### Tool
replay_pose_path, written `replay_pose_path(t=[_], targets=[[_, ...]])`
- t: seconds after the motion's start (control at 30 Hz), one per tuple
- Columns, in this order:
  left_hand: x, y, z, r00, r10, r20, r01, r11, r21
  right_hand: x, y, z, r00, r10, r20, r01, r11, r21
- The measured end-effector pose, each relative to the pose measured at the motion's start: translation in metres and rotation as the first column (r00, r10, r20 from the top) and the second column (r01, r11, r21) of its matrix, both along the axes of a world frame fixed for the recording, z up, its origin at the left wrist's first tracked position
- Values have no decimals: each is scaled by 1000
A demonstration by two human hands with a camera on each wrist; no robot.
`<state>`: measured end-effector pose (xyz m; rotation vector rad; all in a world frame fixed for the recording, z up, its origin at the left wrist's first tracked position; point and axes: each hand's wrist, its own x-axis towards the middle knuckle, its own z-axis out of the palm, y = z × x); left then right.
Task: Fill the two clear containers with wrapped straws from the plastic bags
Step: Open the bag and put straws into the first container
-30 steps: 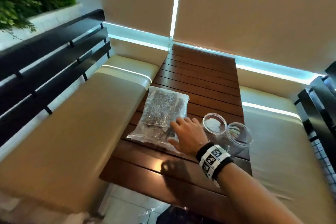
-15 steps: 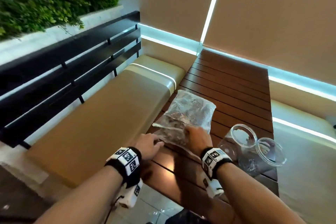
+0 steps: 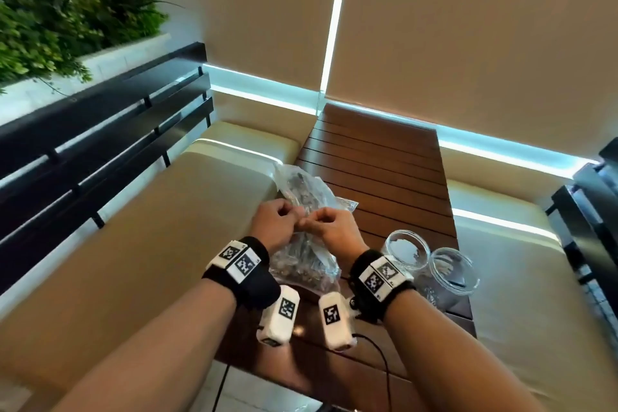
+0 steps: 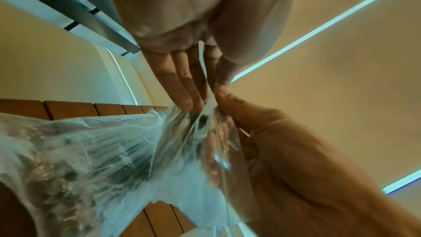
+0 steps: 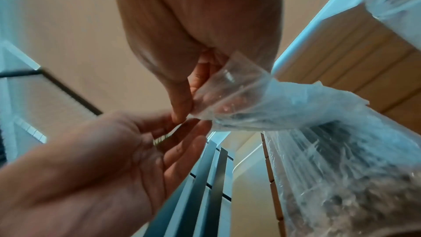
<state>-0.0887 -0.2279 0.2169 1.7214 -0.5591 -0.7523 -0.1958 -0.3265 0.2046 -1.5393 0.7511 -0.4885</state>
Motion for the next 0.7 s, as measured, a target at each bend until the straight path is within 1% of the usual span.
replay_pose_path(t=[0.07, 0.1, 0.17, 0.27, 0.33, 0.43, 0.57, 0.63, 0.7], targets=[[-2, -2, 5, 994, 29, -108, -38, 996, -83, -5, -1, 5, 998, 17, 63, -27, 986, 166], [-1, -4, 6, 991, 43, -126, -57, 992, -109, -8, -3, 6, 996, 21, 81, -39, 973, 229], [-3, -6, 11, 995, 39, -97, -52, 991, -127, -12, -6, 7, 994, 25, 111, -57, 953, 297], [-8, -10, 18, 1000, -8, 7, 9, 997, -74, -12, -6, 5, 994, 37, 99, -69, 940, 336], [-10, -12, 18, 1000, -13, 17, 14, 999, -50, -11, -5, 3, 994, 52, 100, -85, 929, 359], [-9, -13, 16, 1000, 0, -31, -1, 999, -36, -14, -5, 1, 992, 38, 119, -84, 910, 406], [-11, -10, 13, 987, -57, -150, 45, 996, -83, -16, -3, 3, 992, 7, 122, -61, 894, 444], [-12, -8, 11, 979, -77, -190, 61, 994, -91, -16, -3, 4, 993, -19, 120, -35, 904, 426], [-12, -8, 9, 965, -78, -251, 54, 994, -100, -15, -3, 3, 992, -49, 113, 6, 934, 357]])
